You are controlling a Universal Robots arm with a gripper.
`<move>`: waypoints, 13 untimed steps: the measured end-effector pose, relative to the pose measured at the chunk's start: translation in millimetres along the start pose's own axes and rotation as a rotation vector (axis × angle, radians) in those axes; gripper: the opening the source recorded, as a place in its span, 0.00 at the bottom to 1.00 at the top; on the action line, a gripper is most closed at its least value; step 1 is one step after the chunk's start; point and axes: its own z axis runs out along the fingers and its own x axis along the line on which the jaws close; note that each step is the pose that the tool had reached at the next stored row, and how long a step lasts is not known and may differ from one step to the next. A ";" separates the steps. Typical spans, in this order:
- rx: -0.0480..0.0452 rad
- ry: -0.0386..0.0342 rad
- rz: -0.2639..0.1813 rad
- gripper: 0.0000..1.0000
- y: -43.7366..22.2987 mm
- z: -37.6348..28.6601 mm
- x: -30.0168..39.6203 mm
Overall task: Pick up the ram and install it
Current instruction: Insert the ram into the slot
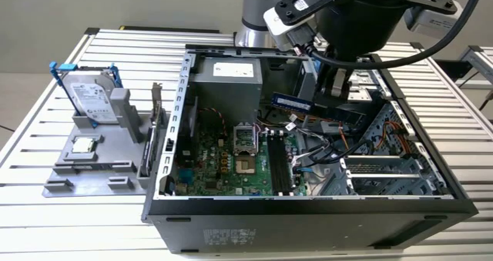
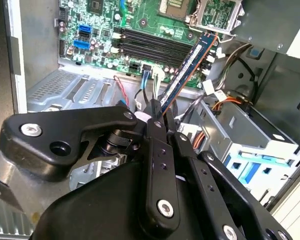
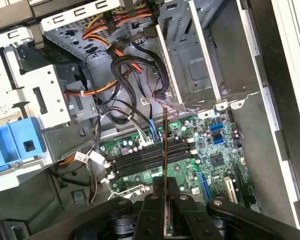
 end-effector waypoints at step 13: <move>-0.0009 0.0012 0.089 0.00 0.0 0.0 0.0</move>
